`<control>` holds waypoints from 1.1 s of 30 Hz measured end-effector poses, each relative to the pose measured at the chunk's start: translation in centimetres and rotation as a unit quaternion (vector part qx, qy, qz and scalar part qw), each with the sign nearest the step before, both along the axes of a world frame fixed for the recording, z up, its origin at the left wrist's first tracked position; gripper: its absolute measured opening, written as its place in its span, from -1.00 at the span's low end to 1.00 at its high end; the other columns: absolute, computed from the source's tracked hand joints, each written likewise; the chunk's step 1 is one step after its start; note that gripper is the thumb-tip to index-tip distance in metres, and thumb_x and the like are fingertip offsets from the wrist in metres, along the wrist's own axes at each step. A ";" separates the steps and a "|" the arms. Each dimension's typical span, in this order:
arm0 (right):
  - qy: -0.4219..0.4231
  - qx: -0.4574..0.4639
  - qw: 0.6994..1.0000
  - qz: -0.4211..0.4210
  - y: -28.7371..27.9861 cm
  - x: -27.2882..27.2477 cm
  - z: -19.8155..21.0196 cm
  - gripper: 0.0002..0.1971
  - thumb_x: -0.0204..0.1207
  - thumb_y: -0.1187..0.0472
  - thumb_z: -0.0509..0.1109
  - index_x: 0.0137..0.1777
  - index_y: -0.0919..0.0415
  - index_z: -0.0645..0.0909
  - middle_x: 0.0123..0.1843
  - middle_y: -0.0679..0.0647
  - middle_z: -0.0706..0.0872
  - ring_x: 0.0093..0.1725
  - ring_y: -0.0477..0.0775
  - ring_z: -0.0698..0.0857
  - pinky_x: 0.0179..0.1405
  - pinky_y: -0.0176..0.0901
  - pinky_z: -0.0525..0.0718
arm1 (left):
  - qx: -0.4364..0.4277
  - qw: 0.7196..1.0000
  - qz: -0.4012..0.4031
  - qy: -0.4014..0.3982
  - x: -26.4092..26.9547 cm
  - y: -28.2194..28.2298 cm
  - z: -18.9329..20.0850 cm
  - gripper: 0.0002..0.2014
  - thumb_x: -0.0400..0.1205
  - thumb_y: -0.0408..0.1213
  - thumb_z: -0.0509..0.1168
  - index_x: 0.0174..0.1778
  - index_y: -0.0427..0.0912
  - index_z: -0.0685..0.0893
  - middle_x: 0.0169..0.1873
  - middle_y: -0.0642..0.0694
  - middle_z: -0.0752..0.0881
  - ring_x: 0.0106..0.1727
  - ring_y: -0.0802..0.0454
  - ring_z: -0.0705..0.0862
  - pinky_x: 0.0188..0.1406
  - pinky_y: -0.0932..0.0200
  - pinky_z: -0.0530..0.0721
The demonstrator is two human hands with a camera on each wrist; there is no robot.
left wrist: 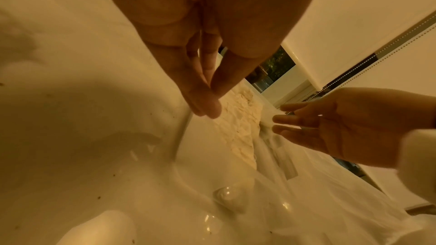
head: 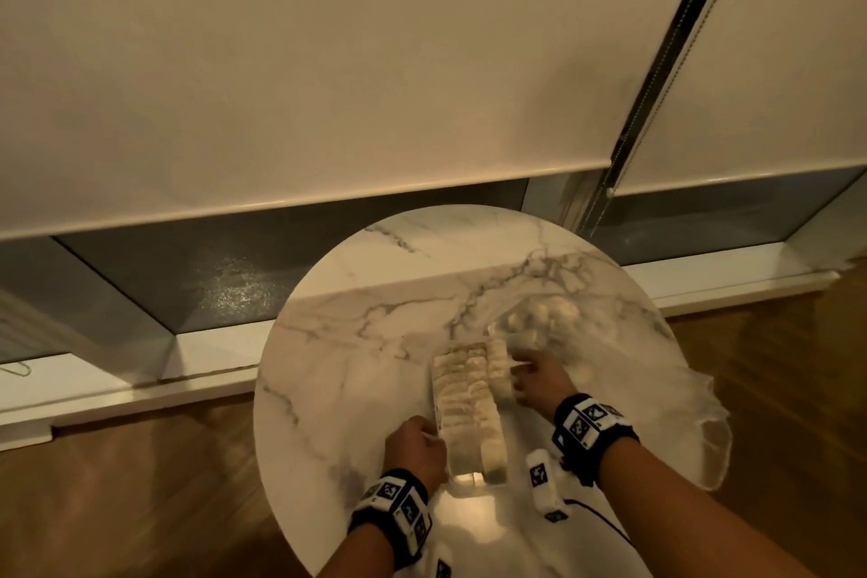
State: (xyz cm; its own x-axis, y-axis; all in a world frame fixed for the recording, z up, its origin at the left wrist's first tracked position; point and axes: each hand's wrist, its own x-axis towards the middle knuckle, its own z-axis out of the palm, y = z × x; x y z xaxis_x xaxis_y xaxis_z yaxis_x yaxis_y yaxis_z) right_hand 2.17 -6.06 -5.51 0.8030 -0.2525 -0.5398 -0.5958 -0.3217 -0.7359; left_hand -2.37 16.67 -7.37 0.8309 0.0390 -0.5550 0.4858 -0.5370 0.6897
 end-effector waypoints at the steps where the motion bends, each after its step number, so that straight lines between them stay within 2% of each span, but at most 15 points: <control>1: -0.012 0.005 1.000 -0.024 0.1 -0.9 0.3 -0.70 0.61 0.39 0.24 0.24 0.08 0.59 -0.06 0.10 0.71 -0.15 0.14 0.70 -0.09 0.09 0.73 | 0.009 1.000 -0.003 -0.007 0.1 0.2 -0.1 -0.90 0.50 -0.30 0.33 -0.19 0.03 0.65 -0.27 -0.13 0.79 -0.30 -0.10 0.80 -0.24 0.01 0.83; 4: -0.043 0.015 0.998 -0.053 -0.4 -3.7 0.8 -0.72 0.60 0.36 0.28 0.17 0.01 0.65 0.04 0.16 0.74 -0.04 0.23 0.75 -0.08 0.14 0.79 | 0.022 1.000 -0.002 -0.009 0.5 0.7 -0.7 -0.89 0.47 -0.26 0.35 -0.26 0.08 0.61 -0.23 -0.09 0.78 -0.26 -0.13 0.79 -0.22 -0.05 0.83; 8: -0.053 0.041 0.996 -0.057 -1.4 -6.5 1.4 -0.73 0.60 0.35 0.30 0.16 0.01 0.66 0.04 0.15 0.73 -0.02 0.15 0.73 -0.27 -0.11 0.74 | 0.035 0.999 0.002 -0.012 0.9 0.9 -0.9 -0.90 0.47 -0.26 0.36 -0.23 0.07 0.64 -0.21 -0.10 0.77 -0.24 -0.15 0.79 -0.19 -0.05 0.83; 11: -0.060 0.056 0.996 -0.041 -2.8 -7.4 2.0 -0.76 0.60 0.33 0.31 0.14 0.01 0.66 0.02 0.16 0.73 -0.04 0.15 0.72 -0.27 -0.14 0.74 | 0.039 0.999 0.002 -0.010 0.7 0.5 -0.8 -0.92 0.46 -0.27 0.36 -0.18 0.01 0.66 -0.21 -0.16 0.79 -0.25 -0.17 0.80 -0.16 -0.08 0.83; 14: -0.072 0.072 0.994 -0.034 -4.7 -7.7 2.9 -0.78 0.60 0.32 0.34 0.10 0.00 0.68 0.00 0.20 0.74 -0.07 0.16 0.74 -0.21 -0.09 0.79 | 0.081 0.997 -0.002 -0.014 0.2 -0.2 0.0 -0.84 0.52 -0.27 0.36 0.01 -0.10 0.68 -0.20 -0.18 0.80 -0.20 -0.14 0.80 -0.08 0.00 0.81; 16: -0.084 0.085 0.992 -0.035 -5.9 -7.9 3.8 -0.79 0.60 0.35 0.35 0.11 0.05 0.68 -0.01 0.23 0.74 -0.12 0.12 0.74 -0.20 -0.11 0.78 | 0.129 0.991 -0.014 -0.036 -0.2 -0.6 0.9 -0.71 0.56 -0.22 0.39 0.19 -0.15 0.63 -0.05 -0.19 0.78 -0.01 -0.14 0.76 0.06 0.09 0.73; 18: -0.102 0.101 0.989 -0.042 -7.5 -8.2 5.0 -0.80 0.61 0.37 0.34 0.11 0.11 0.68 -0.05 0.23 0.75 -0.15 0.10 0.73 -0.19 -0.11 0.78 | 0.180 0.979 -0.019 -0.090 -0.6 -1.8 2.5 -0.62 0.57 -0.15 0.40 0.30 -0.12 0.60 0.12 -0.19 0.71 0.15 -0.15 0.69 0.14 0.10 0.65; 21: -0.115 0.131 0.983 -0.053 -10.3 -8.7 7.0 -0.79 0.60 0.46 0.30 0.07 0.19 0.69 -0.09 0.26 0.75 -0.15 0.15 0.75 -0.16 -0.02 0.78 | 0.184 0.964 -0.032 -0.190 -1.8 -5.2 5.5 -0.70 0.55 -0.18 0.41 0.21 -0.02 0.67 0.08 -0.07 0.67 0.16 -0.10 0.65 0.16 0.07 0.64; 24: -0.109 0.146 0.982 -0.053 -14.0 -9.6 8.4 -0.71 0.52 0.61 0.17 0.01 0.36 0.67 -0.16 0.26 0.73 -0.23 0.19 0.73 -0.31 -0.02 0.75 | 0.095 0.954 -0.105 -0.264 -3.2 -10.5 6.9 -0.80 0.51 -0.29 0.46 -0.05 0.12 0.71 -0.07 0.15 0.62 0.02 0.08 0.66 0.08 0.15 0.64; 26: -0.101 0.134 0.985 -0.041 -16.3 -10.3 8.9 -0.70 0.47 0.63 0.13 -0.05 0.41 0.67 -0.24 0.24 0.74 -0.30 0.18 0.71 -0.43 -0.08 0.71 | 0.058 0.941 -0.166 -0.288 -4.3 -14.0 7.5 -0.83 0.50 -0.23 0.46 -0.15 0.20 0.72 -0.07 0.26 0.59 0.03 0.23 0.61 0.11 0.29 0.55; 28: -0.085 0.120 0.989 -0.031 -18.7 -10.9 8.9 -0.68 0.44 0.63 0.12 -0.16 0.38 0.69 -0.32 0.23 0.76 -0.35 0.15 0.70 -0.45 -0.11 0.67 | 0.041 0.932 -0.216 -0.287 -5.5 -17.8 7.7 -0.95 0.51 -0.06 0.44 -0.15 0.21 0.77 0.07 0.30 0.55 0.17 0.26 0.55 0.22 0.39 0.45; 29: -0.074 0.110 0.991 -0.027 -20.0 -11.2 8.7 -0.67 0.42 0.63 0.11 -0.21 0.38 0.70 -0.36 0.23 0.76 -0.37 0.14 0.70 -0.45 -0.12 0.65 | 0.035 0.930 -0.237 -0.278 -6.1 -19.5 7.7 -0.93 0.51 0.02 0.43 -0.12 0.23 0.78 0.17 0.31 0.51 0.25 0.26 0.51 0.28 0.37 0.44; 31: -0.035 0.090 0.995 -0.014 -21.7 -11.6 7.9 -0.65 0.40 0.62 0.09 -0.24 0.38 0.71 -0.38 0.25 0.77 -0.37 0.14 0.68 -0.43 -0.16 0.62 | 0.036 0.925 -0.282 -0.254 -6.9 -22.3 7.7 -0.85 0.52 0.12 0.39 -0.02 0.30 0.78 0.39 0.30 0.38 0.42 0.20 0.40 0.42 0.25 0.42; 33: 0.008 0.064 0.998 -0.003 -23.1 -12.1 6.6 -0.64 0.41 0.59 0.08 -0.25 0.37 0.72 -0.33 0.27 0.80 -0.32 0.14 0.68 -0.39 -0.17 0.60 | 0.068 0.918 -0.328 -0.211 -7.4 -24.8 7.9 -0.76 0.54 0.18 0.35 0.10 0.33 0.76 0.60 0.20 0.19 0.57 0.12 0.23 0.58 0.12 0.29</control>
